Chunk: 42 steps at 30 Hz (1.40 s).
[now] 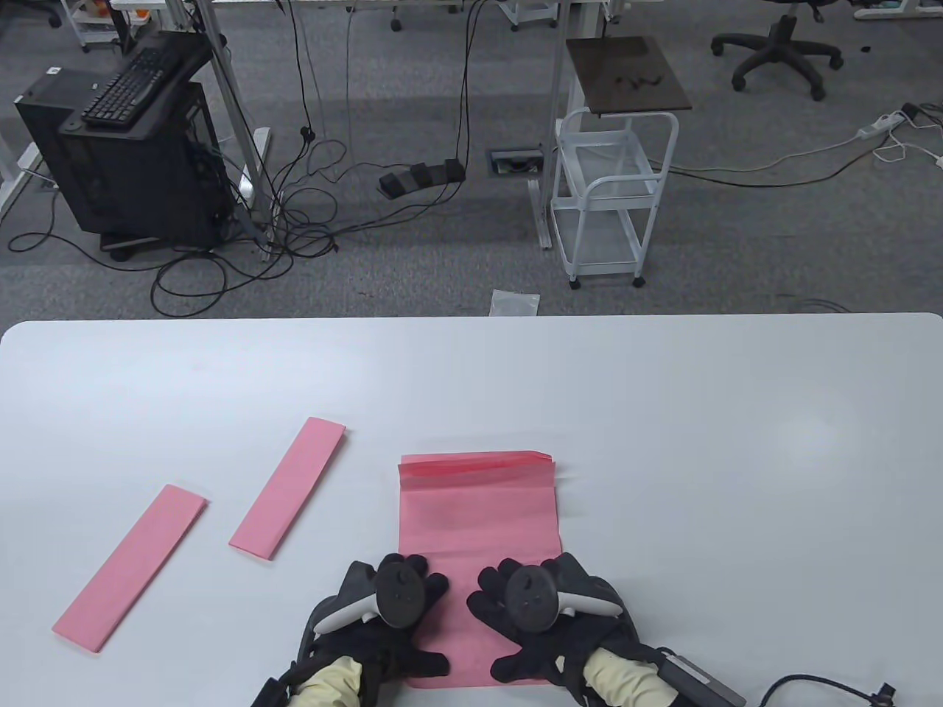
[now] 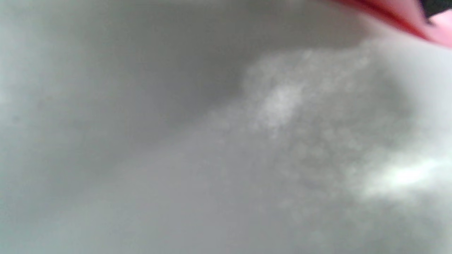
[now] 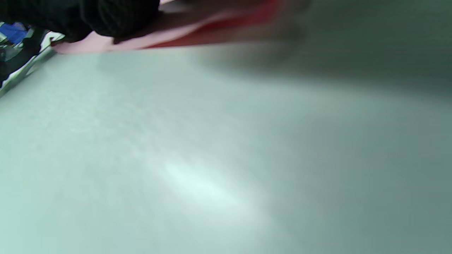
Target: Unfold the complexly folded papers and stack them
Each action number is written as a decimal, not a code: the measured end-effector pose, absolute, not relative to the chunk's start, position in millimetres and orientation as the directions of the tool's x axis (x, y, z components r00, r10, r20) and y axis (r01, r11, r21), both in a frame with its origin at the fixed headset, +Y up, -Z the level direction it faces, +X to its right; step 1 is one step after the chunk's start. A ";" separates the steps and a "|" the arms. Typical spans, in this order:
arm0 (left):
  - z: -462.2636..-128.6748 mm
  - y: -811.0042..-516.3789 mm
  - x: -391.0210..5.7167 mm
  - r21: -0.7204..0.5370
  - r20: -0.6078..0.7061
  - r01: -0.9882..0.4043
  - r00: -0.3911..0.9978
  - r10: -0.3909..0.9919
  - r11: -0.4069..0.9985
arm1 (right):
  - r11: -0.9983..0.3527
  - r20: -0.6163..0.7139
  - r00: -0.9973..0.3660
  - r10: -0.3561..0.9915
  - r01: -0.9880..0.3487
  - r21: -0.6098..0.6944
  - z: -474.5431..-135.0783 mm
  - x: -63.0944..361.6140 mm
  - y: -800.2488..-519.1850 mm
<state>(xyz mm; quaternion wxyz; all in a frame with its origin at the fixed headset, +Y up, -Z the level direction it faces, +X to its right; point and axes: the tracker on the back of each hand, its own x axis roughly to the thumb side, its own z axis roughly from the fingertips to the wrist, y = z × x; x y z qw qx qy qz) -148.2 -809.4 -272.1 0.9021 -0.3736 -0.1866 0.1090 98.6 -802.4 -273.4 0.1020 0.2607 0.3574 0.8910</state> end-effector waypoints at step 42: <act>-272.3 -811.0 -147.0 -0.751 0.248 -0.057 0.899 0.361 0.658 | -0.770 0.372 -0.837 0.401 -0.088 0.631 -320.5 84.3 -795.4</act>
